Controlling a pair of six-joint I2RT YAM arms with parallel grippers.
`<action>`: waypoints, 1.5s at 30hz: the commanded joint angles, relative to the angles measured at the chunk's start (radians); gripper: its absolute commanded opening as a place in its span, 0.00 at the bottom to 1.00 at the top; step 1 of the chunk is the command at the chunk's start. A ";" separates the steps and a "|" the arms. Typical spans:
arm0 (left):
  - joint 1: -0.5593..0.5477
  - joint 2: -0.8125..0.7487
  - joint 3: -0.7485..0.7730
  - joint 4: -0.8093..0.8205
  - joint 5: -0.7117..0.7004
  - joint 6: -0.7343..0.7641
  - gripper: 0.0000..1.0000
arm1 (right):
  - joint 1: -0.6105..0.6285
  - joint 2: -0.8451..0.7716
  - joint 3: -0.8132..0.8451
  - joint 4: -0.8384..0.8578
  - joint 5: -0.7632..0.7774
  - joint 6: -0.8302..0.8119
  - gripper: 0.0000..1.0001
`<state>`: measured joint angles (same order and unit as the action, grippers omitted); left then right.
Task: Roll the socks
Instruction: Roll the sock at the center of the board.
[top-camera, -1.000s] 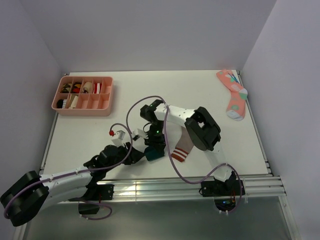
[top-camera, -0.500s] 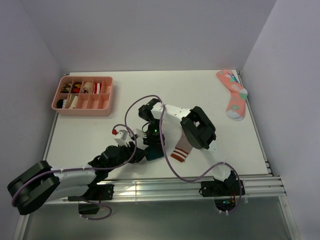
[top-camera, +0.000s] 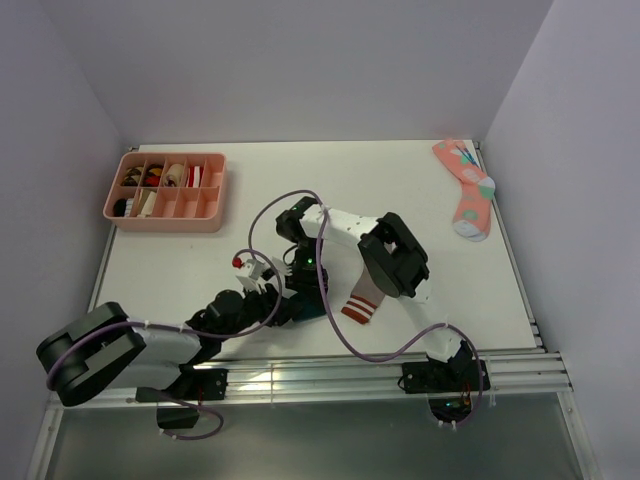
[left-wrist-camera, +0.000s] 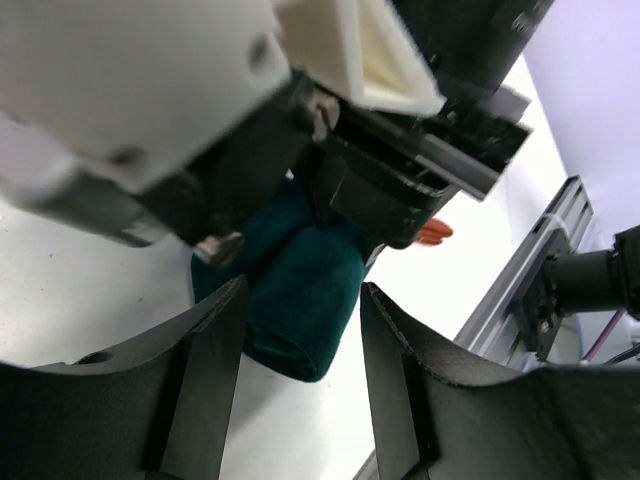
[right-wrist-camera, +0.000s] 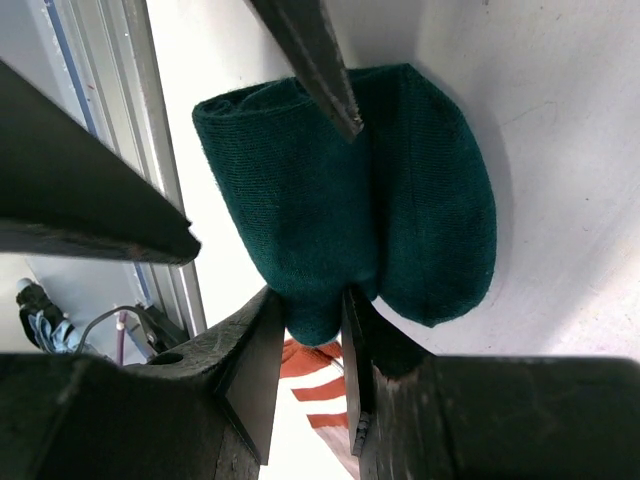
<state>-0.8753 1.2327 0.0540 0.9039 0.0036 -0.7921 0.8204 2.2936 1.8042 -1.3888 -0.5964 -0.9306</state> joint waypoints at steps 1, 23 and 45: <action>-0.010 0.042 0.035 0.061 0.045 0.037 0.54 | 0.013 0.038 0.033 0.048 0.012 -0.002 0.34; -0.027 0.142 0.060 -0.013 0.050 0.004 0.00 | 0.010 -0.005 -0.008 0.197 -0.008 0.131 0.40; -0.031 0.142 0.099 -0.303 -0.091 -0.116 0.00 | -0.122 -0.260 -0.215 0.464 -0.129 0.266 0.61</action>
<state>-0.8940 1.3457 0.1528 0.7738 -0.0734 -0.8982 0.7204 2.1044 1.6020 -1.0092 -0.6701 -0.6716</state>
